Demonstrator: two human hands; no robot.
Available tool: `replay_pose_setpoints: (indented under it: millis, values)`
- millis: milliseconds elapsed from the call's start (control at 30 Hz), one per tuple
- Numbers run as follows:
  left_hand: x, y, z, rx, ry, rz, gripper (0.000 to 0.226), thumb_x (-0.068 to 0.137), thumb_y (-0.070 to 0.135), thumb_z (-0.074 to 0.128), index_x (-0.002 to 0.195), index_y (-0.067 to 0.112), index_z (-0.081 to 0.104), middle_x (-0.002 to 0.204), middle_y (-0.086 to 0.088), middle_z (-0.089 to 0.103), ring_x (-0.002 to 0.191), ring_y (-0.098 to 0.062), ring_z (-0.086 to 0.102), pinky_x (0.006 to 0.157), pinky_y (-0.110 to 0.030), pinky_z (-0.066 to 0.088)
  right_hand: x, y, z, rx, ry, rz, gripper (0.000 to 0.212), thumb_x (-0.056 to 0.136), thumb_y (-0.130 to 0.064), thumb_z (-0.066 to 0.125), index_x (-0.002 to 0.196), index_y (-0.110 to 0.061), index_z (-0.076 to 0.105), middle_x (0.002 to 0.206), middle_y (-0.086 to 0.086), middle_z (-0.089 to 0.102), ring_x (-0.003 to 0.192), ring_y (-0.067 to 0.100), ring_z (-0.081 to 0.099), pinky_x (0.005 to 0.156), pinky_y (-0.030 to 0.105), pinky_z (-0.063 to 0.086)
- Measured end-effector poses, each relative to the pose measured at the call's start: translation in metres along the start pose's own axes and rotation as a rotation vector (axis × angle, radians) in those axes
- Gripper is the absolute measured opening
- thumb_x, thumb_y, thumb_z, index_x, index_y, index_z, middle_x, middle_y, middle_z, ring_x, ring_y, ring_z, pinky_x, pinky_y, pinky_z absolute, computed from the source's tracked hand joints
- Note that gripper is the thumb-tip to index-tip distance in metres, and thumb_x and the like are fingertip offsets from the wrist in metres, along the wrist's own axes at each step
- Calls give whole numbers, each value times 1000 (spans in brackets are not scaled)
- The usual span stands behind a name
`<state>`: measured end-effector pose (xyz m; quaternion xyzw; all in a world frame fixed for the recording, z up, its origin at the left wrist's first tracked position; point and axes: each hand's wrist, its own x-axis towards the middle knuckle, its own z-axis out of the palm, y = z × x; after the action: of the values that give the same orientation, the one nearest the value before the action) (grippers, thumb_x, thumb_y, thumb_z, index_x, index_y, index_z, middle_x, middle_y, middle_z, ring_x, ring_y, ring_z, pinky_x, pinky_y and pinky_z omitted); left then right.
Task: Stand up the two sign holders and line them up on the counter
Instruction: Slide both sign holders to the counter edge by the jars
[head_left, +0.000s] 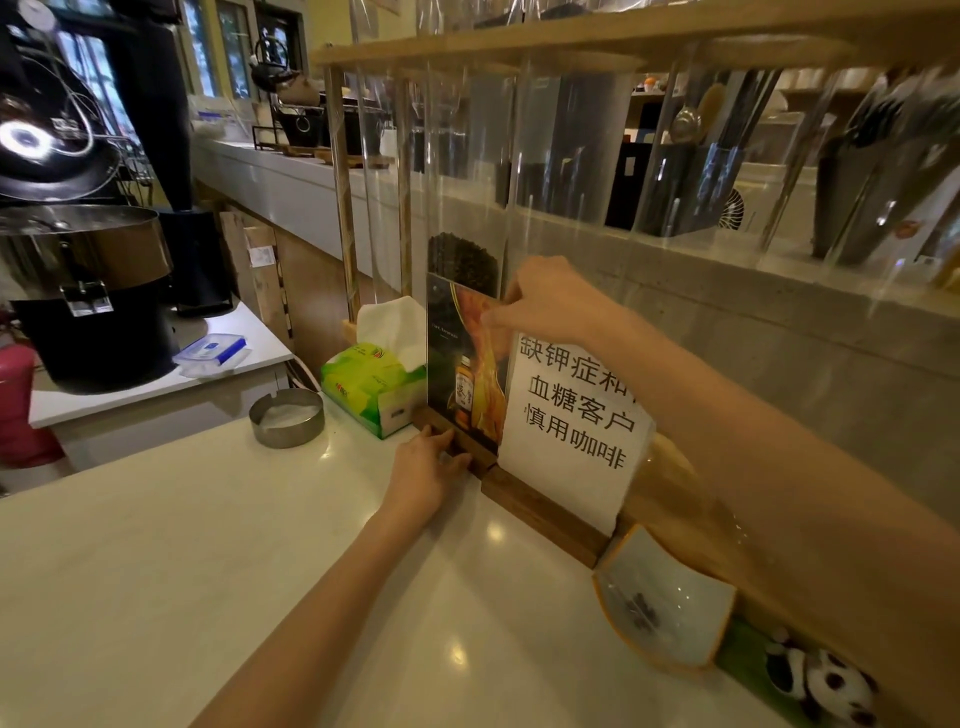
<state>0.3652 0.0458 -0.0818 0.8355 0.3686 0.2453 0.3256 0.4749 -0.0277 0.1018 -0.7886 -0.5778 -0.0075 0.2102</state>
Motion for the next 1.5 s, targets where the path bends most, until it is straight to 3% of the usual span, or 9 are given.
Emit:
replay_pose_setpoints:
  millis: [100,167,233,500,767,967,1500]
  values:
    - [-12,5,2,-78,-25,1,29,84,21,57,109,7,62,123,-21,57,110,-31,54,92,-36,42,-16,11,-13,50,-16,-5,35,76,-33,65,88,0,65,81,15,68,74,27,65,57,34,51]
    - [-22,7,3,-99,-47,32,28,84,19,57,110,10,62,118,-16,62,103,-27,58,89,-32,44,-30,20,-21,57,-28,-20,28,76,-33,65,87,-8,67,75,2,68,71,12,64,52,19,45]
    - [-29,10,7,-78,-60,73,31,83,16,57,114,13,60,115,-13,64,102,-24,59,92,-32,47,-42,26,-25,66,-29,-22,23,76,-30,65,89,-11,68,76,-1,67,67,2,60,53,14,42]
    - [-38,21,18,187,-3,282,26,83,10,54,107,8,64,122,-11,61,113,-27,53,95,-31,39,-60,31,-18,80,133,-29,18,75,-22,69,85,-8,70,69,-1,64,56,-3,56,44,0,40]
    - [-36,22,21,363,-41,300,32,89,18,45,119,15,56,128,-5,58,115,-23,50,94,-28,36,-60,30,-15,65,184,-9,17,74,-19,70,84,-6,70,80,10,73,55,-4,55,42,5,39]
    - [-33,24,21,437,-44,314,30,90,21,43,115,16,58,121,-3,61,110,-21,51,89,-29,42,-59,31,-15,54,195,-8,17,75,-18,70,84,-4,70,81,12,72,56,-2,52,50,10,36]
    - [-31,27,20,473,-44,313,32,91,20,41,121,18,54,129,0,57,120,-19,45,95,-29,41,-58,31,-14,45,205,17,15,75,-17,69,83,-4,70,81,11,72,54,-3,51,49,10,34]
